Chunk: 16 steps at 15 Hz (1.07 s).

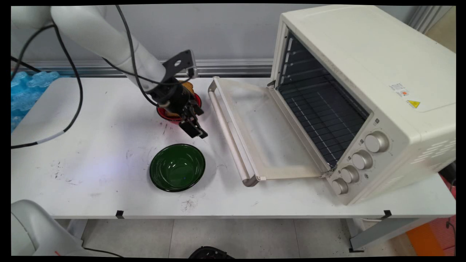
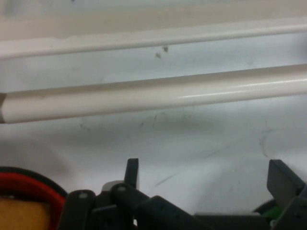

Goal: Close the oven

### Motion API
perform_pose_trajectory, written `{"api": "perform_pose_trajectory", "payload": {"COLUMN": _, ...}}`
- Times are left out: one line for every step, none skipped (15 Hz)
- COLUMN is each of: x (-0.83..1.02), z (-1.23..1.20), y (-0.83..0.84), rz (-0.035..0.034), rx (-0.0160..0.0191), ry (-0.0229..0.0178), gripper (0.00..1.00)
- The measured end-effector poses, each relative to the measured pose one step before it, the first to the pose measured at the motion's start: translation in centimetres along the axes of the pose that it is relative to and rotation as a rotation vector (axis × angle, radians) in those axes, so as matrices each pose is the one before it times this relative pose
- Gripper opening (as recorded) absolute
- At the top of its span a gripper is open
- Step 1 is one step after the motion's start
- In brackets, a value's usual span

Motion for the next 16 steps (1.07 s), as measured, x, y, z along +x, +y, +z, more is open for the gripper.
{"api": "perform_pose_trajectory", "payload": {"x": -0.043, "z": 0.675, "y": 0.001, "rz": -0.01102, "rx": 0.00030, "ry": 0.00299, "gripper": 1.00}}
{"api": "perform_pose_trajectory", "payload": {"x": -0.016, "z": 0.559, "y": -0.009, "rz": -0.00926, "rx": -0.00002, "ry": 0.00293, "gripper": 1.00}}
{"api": "perform_pose_trajectory", "payload": {"x": -0.006, "z": 0.364, "y": -0.015, "rz": -0.00571, "rx": 0.00020, "ry": 0.00233, "gripper": 1.00}}
{"api": "perform_pose_trajectory", "payload": {"x": -0.002, "z": 0.615, "y": -0.014, "rz": -0.00839, "rx": -0.00012, "ry": 0.00368, "gripper": 1.00}}
{"api": "perform_pose_trajectory", "payload": {"x": 0.014, "z": 0.486, "y": -0.028, "rz": -0.00569, "rx": 0.00042, "ry": 0.00374, "gripper": 1.00}}
{"api": "perform_pose_trajectory", "payload": {"x": 0.022, "z": 0.531, "y": -0.050, "rz": -0.00576, "rx": 0.00081, "ry": 0.00476, "gripper": 1.00}}
{"api": "perform_pose_trajectory", "payload": {"x": 0.014, "z": 0.484, "y": -0.057, "rz": -0.00548, "rx": 0.00126, "ry": 0.00450, "gripper": 0.00}}
{"api": "perform_pose_trajectory", "payload": {"x": 0.006, "z": 0.383, "y": -0.064, "rz": -0.00314, "rx": 0.00151, "ry": 0.00340, "gripper": 0.00}}
{"api": "perform_pose_trajectory", "payload": {"x": 0.016, "z": 0.405, "y": -0.077, "rz": -0.00281, "rx": 0.00199, "ry": 0.00423, "gripper": 0.00}}
{"api": "perform_pose_trajectory", "payload": {"x": 0.012, "z": 0.255, "y": -0.065, "rz": -0.00204, "rx": 0.00183, "ry": 0.00379, "gripper": 0.00}}
{"api": "perform_pose_trajectory", "payload": {"x": 0.034, "z": 0.293, "y": -0.075, "rz": -0.00127, "rx": 0.00223, "ry": 0.00476, "gripper": 0.00}}
{"api": "perform_pose_trajectory", "payload": {"x": 0.041, "z": 0.194, "y": -0.057, "rz": 0.00024, "rx": 0.00166, "ry": 0.00340, "gripper": 0.00}}
{"api": "perform_pose_trajectory", "payload": {"x": 0.037, "z": 0.252, "y": -0.077, "rz": -0.00014, "rx": 0.00241, "ry": 0.00464, "gripper": 0.00}}
{"api": "perform_pose_trajectory", "payload": {"x": 0.023, "z": 0.276, "y": -0.081, "rz": 0.00001, "rx": 0.00246, "ry": 0.00466, "gripper": 0.00}}
{"api": "perform_pose_trajectory", "payload": {"x": 0.003, "z": 0.247, "y": -0.072, "rz": -0.00005, "rx": 0.00223, "ry": 0.00481, "gripper": 0.00}}
{"api": "perform_pose_trajectory", "payload": {"x": 0.014, "z": 0.194, "y": -0.057, "rz": -0.00002, "rx": 0.00182, "ry": 0.00483, "gripper": 0.00}}
